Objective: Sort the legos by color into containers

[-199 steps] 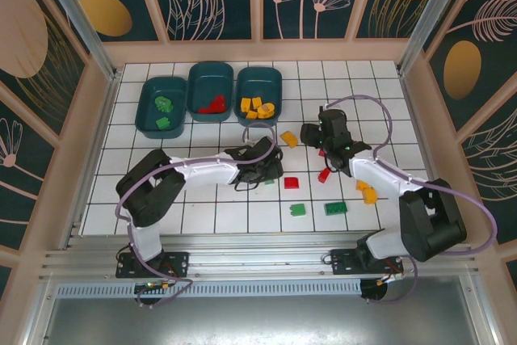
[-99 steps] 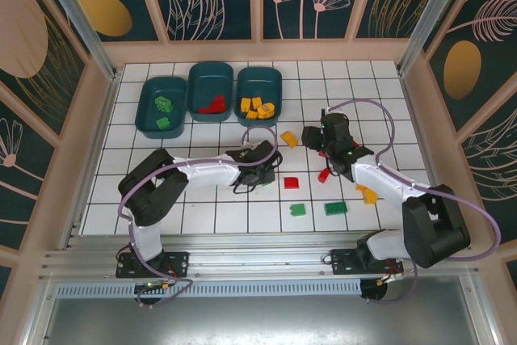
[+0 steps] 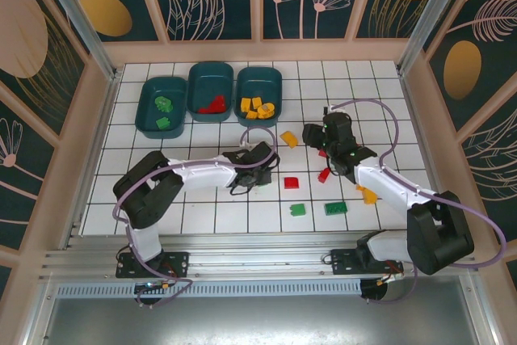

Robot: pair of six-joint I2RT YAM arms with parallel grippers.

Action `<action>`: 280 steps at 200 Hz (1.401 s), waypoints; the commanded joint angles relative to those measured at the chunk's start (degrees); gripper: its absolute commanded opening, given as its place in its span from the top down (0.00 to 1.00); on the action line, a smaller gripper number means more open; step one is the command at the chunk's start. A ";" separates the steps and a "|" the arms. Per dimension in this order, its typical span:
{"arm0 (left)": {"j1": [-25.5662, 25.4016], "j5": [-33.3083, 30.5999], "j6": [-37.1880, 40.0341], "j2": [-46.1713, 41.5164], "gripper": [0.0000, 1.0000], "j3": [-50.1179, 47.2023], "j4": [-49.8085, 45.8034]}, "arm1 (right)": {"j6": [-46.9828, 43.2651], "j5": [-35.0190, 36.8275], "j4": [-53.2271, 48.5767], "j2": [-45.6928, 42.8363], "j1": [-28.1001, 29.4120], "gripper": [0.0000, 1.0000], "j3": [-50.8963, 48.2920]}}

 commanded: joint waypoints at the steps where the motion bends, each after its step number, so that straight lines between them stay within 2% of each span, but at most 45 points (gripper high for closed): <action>1: -0.16 -2.70 2.51 -3.78 0.82 0.49 -3.45 | 1.06 0.40 -0.32 -0.06 0.95 0.39 1.01; 20: 1.52 -4.01 4.37 -6.21 0.83 2.08 -5.94 | 1.13 0.60 -0.52 0.08 1.46 0.39 1.15; 36: 5.39 -3.34 6.11 -10.15 0.83 2.00 -6.87 | 1.23 0.65 -0.70 0.13 1.75 0.39 1.23; 73: 20.77 -2.10 12.07 -18.40 0.82 2.33 -10.27 | 1.01 0.67 -0.87 -0.17 2.20 0.39 1.31; 92: 30.71 2.09 15.02 -19.62 0.81 3.12 -10.52 | 0.97 0.43 -0.95 0.02 2.34 0.39 1.16; 115: 42.27 8.36 16.54 -17.42 0.81 4.92 -9.87 | 1.14 0.39 -1.13 -0.38 2.45 0.39 0.56; 134: 48.41 10.11 17.45 -13.19 0.82 7.91 -10.03 | 1.67 -0.02 -1.29 -0.85 2.46 0.39 -0.17; 160: 53.81 10.53 17.33 -5.23 0.83 11.82 -9.76 | 2.01 -1.04 -2.02 -0.58 2.68 0.39 -0.16; 185: 55.16 10.27 17.04 0.22 0.83 13.96 -7.31 | 1.85 -1.33 -2.52 -0.32 3.17 0.39 -0.32; 212: 55.29 9.25 16.91 1.46 0.65 17.87 -7.16 | 1.85 -0.89 -3.93 -0.17 3.27 0.37 -0.57; 220: 55.30 8.32 17.29 1.22 0.54 19.07 -7.63 | 2.41 0.06 -5.01 -0.21 3.38 0.32 -0.52; 229: 55.28 7.10 17.66 0.97 0.47 20.61 -8.74 | 3.28 2.03 -6.52 -0.23 3.36 0.28 -0.46; 245: 55.38 6.28 17.68 0.08 0.21 22.82 -10.69 | 4.26 4.41 -8.81 -0.47 3.30 0.26 -0.68; 260: 55.37 6.24 17.20 -2.38 0.11 22.47 -10.44 | 5.56 6.11 -10.75 -1.08 3.23 0.26 -0.93; 280: 55.41 8.21 15.16 -8.73 0.05 19.08 -8.66 | 7.70 7.62 -13.73 -1.78 2.85 0.26 -0.92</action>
